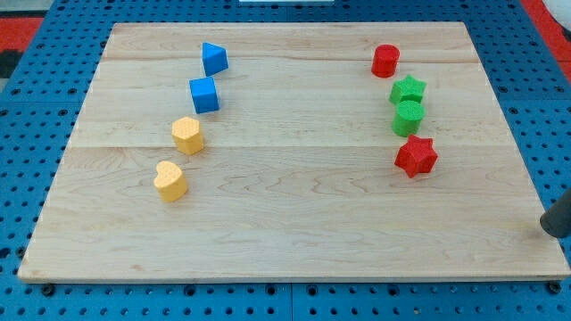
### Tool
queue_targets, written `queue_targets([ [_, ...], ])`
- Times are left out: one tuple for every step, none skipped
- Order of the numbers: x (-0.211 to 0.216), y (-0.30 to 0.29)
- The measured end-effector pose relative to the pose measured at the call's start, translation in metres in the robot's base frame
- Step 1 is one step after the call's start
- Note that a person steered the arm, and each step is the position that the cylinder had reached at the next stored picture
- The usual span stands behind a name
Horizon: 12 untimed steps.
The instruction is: Move your arm towards the bottom left
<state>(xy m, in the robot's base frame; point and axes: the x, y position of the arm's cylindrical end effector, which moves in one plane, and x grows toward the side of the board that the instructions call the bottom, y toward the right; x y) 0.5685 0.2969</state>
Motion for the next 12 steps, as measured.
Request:
queue_targets([
  [-0.002,0.000],
  [-0.004,0.000],
  [-0.005,0.000],
  [-0.005,0.000],
  [-0.007,0.000],
  [-0.007,0.000],
  [-0.008,-0.005],
  [-0.018,-0.015],
  [-0.020,-0.017],
  [-0.025,-0.017],
  [-0.015,-0.015],
  [-0.014,-0.002],
])
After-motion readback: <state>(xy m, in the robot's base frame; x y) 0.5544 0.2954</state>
